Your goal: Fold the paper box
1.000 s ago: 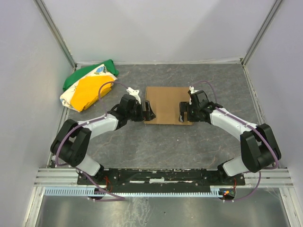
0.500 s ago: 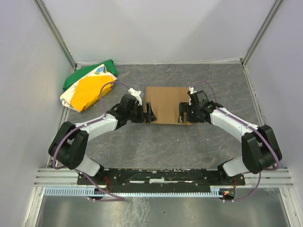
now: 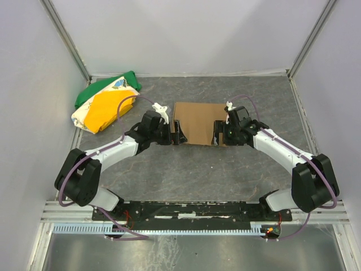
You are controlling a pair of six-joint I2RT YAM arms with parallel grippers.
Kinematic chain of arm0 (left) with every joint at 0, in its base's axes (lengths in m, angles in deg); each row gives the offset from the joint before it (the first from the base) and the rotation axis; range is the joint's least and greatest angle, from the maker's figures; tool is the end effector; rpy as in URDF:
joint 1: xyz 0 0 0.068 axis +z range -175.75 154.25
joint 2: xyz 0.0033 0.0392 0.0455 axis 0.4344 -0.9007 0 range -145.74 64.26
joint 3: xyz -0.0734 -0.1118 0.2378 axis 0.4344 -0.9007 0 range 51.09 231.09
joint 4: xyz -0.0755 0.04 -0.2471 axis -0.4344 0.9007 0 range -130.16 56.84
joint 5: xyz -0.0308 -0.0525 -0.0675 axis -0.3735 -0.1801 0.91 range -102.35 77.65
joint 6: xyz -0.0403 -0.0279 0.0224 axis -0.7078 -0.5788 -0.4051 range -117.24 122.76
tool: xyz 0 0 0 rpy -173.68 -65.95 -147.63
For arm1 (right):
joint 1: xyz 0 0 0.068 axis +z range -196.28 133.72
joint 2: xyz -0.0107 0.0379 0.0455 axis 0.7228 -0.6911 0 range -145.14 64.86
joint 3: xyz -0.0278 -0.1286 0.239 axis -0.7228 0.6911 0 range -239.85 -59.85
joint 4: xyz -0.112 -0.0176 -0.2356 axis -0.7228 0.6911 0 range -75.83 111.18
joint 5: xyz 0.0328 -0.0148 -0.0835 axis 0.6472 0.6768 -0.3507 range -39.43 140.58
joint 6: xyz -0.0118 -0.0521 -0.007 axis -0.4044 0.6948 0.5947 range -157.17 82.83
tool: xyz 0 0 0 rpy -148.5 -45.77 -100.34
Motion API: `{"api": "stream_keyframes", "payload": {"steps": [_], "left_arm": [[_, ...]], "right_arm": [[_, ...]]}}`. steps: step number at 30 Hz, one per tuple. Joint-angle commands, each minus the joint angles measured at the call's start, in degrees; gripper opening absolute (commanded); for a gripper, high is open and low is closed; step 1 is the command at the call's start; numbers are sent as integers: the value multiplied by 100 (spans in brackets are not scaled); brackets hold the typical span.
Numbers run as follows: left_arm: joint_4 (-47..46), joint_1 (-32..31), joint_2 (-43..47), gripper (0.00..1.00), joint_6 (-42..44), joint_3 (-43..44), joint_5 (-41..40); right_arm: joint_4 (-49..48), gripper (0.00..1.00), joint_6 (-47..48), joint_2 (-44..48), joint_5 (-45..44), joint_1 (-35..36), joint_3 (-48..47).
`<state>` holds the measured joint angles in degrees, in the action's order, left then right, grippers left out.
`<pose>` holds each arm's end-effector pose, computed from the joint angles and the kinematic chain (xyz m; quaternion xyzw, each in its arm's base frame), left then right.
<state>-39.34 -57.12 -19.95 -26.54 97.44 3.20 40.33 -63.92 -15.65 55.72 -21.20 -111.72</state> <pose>0.2581 -0.1686 0.2056 0.0748 0.8918 -0.3220 0.3088 0.2553 0.1231 0.2198 0.0002 0.9523 0.1706 0.2531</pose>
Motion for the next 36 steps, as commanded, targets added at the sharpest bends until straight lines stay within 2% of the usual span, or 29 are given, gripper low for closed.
{"api": "stream_keyframes", "payload": {"steps": [1, 7, 15, 24, 36], "left_arm": [[230, -27, 237, 99, 218, 348, -43], [760, -27, 154, 99, 534, 501, -569], [728, -27, 74, 99, 605, 496, -634], [1008, -30, 76, 99, 767, 434, -931], [45, -24, 33, 100, 368, 225, -104]], "right_arm": [[133, 92, 14, 181, -45, 25, -336], [108, 92, 59, 74, -216, 32, -262], [-81, 91, 81, 9, -231, 27, -118], [177, 82, 289, 294, -492, 30, 52], [21, 81, 231, 242, -313, 29, 121]]}}
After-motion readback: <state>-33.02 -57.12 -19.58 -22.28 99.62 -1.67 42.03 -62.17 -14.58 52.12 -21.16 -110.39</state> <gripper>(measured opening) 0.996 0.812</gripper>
